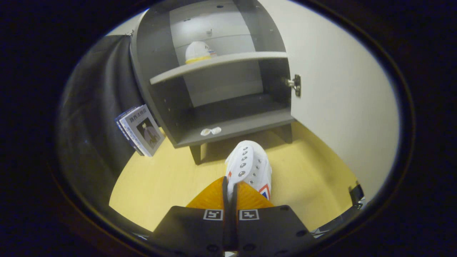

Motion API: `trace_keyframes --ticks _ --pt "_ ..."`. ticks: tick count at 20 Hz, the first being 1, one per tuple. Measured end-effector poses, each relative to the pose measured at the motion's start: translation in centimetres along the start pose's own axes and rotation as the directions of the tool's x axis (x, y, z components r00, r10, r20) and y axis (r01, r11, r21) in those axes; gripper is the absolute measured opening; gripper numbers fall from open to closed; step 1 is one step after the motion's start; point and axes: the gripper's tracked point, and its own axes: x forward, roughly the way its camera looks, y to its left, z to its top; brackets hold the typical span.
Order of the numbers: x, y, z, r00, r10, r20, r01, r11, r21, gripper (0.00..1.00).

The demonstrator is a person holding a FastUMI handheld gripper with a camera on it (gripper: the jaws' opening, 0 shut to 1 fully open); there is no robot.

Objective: Open the shoe cabinet door, grab the shoes and put them into the shoe cabinet, then close the shoe cabinet door.

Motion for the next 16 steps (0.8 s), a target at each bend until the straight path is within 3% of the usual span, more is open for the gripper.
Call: trace_keyframes --ticks 5,12,16 --pt "-1.7 0.2 7.9 0.991 -0.012 0.135 0.015 1.0 -0.02 0.02" --pt "-2.9 1.6 18.4 0.95 -0.006 0.313 0.039 0.994 -0.101 0.02" --pt "-3.2 2.1 19.4 0.955 -0.006 0.297 0.038 0.994 -0.104 0.02"
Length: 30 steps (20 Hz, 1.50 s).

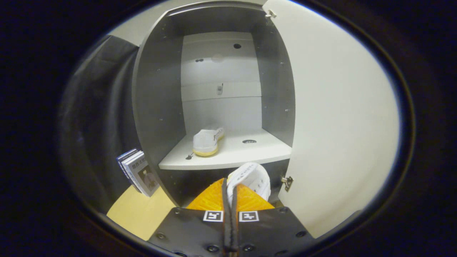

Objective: Open the shoe cabinet door, grab the shoes and put them into the shoe cabinet, then close the shoe cabinet door.

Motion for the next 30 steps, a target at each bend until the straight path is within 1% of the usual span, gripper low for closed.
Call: trace_keyframes --ticks 11,15,18,23,28,30 --pt "-0.2 -0.1 -0.3 0.999 -0.026 -0.038 0.028 0.999 0.034 0.02" --pt "-1.3 0.6 1.4 1.0 -0.019 -0.005 0.019 0.999 0.025 0.02" --pt "-1.1 1.2 3.1 1.0 -0.01 0.03 0.01 1.0 0.004 0.02" --pt "1.5 1.3 5.9 0.997 0.002 0.076 0.0 1.0 -0.027 0.02" --pt "6.6 1.5 9.6 0.992 0.025 0.126 -0.017 0.998 -0.067 0.02" --pt "8.4 1.3 10.8 0.989 0.022 0.148 -0.01 0.997 -0.077 0.02"
